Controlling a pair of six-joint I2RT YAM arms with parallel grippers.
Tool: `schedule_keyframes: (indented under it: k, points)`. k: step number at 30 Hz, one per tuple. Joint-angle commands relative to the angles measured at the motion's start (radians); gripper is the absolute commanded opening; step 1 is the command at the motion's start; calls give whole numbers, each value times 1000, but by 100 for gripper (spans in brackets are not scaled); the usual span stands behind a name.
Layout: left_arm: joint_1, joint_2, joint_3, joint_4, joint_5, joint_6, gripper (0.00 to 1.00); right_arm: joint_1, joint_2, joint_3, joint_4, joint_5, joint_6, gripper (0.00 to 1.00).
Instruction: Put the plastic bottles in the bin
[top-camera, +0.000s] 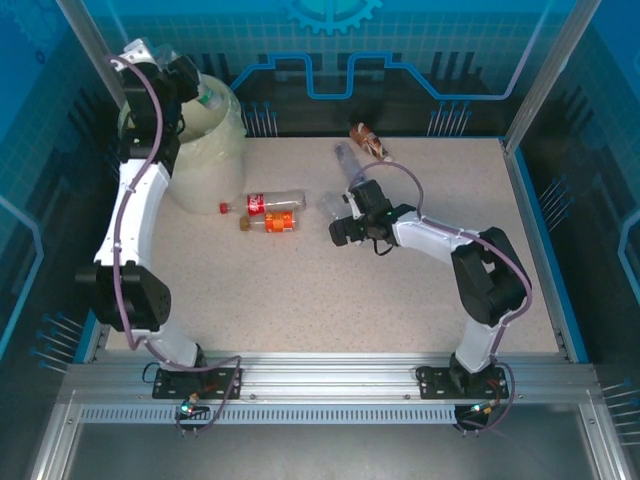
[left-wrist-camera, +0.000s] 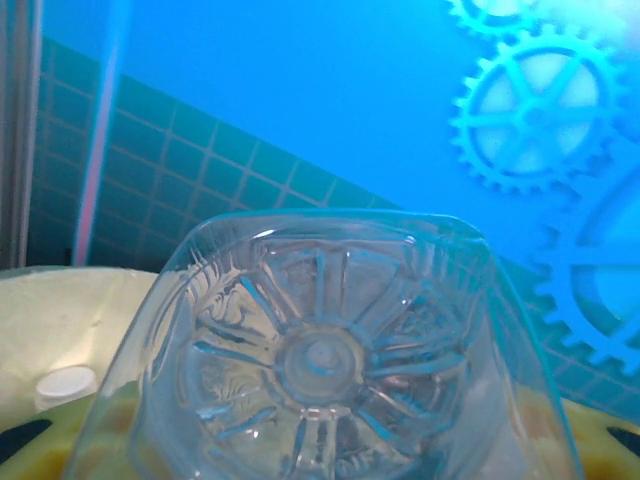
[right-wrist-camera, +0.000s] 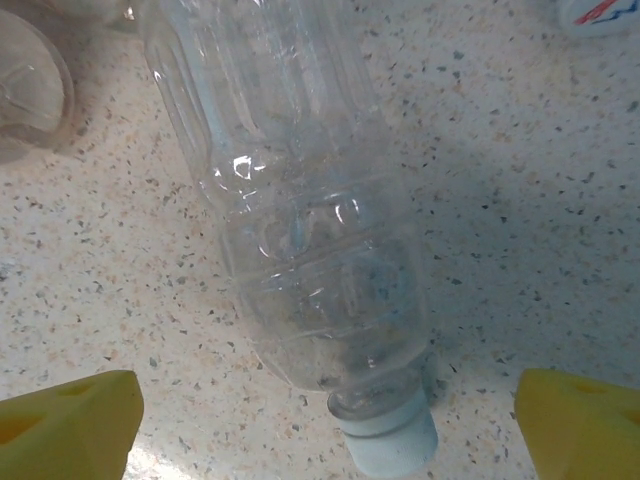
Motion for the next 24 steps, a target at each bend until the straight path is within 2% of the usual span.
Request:
schedule_keyframes:
  k: [1, 5, 9, 14, 20, 24]
  points:
    - [51, 56, 58, -35, -17, -118, 52, -15, 52, 60, -56, -25, -14, 95]
    - [91, 134, 109, -68, -21, -247, 55, -17, 92, 90, -68, -35, -18, 94]
    - [101, 203, 209, -183, -23, -353, 81, -17, 129, 113, -81, -31, -18, 94]
    - [101, 184, 224, -202, -14, -375, 96, -17, 162, 125, -80, -12, -22, 93]
    - [101, 98, 169, -194, 49, -367, 99, -18, 203, 141, -75, 7, -20, 89]
    - [100, 2, 62, -154, 146, -364, 99, -19, 224, 146, -65, 17, -7, 86]
